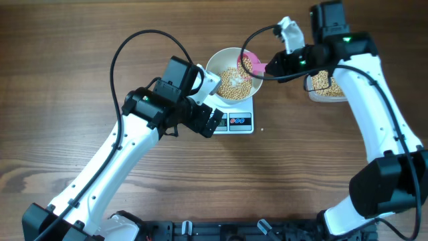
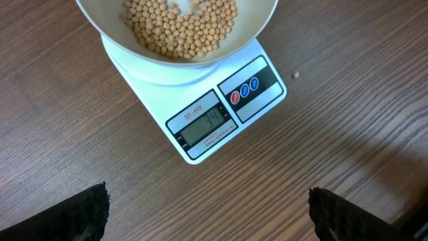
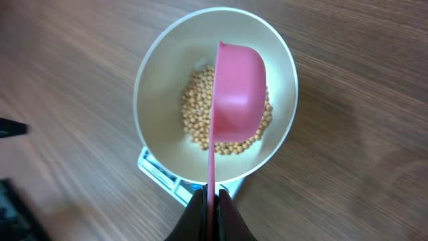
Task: Scoop item into bowl and weigh 150g on scale
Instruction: 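Tip the scoop's soybeans into the white bowl with the right gripper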
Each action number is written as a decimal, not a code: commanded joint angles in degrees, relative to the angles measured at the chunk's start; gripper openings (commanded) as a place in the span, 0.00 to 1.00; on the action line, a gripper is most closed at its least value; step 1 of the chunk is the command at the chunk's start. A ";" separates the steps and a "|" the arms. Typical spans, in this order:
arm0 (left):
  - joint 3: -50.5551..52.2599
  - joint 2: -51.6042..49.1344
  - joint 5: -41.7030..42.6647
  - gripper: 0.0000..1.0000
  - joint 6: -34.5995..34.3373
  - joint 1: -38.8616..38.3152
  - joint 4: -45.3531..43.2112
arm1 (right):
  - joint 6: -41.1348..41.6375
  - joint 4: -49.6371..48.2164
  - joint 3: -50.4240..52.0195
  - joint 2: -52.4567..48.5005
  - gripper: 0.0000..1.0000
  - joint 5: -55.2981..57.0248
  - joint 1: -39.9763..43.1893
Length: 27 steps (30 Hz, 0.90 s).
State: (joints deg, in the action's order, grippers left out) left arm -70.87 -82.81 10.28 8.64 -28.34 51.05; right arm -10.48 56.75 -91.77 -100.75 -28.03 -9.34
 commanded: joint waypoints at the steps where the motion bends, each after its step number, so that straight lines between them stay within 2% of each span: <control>1: -0.81 1.27 -0.33 1.00 -0.52 0.22 0.02 | -0.04 -0.55 -1.27 0.63 0.04 8.00 -2.93; 12: -0.81 1.27 -0.33 1.00 -0.52 0.22 0.04 | -0.15 -4.15 -1.29 2.97 0.04 16.59 -6.95; 27: -0.81 1.27 -0.33 1.00 -0.52 0.22 0.04 | -7.82 -4.48 -1.29 6.62 0.04 17.81 -10.73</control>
State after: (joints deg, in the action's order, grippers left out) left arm -70.87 -82.81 10.28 8.64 -28.34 51.05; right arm -14.85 51.81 -91.77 -95.46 -11.44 -18.72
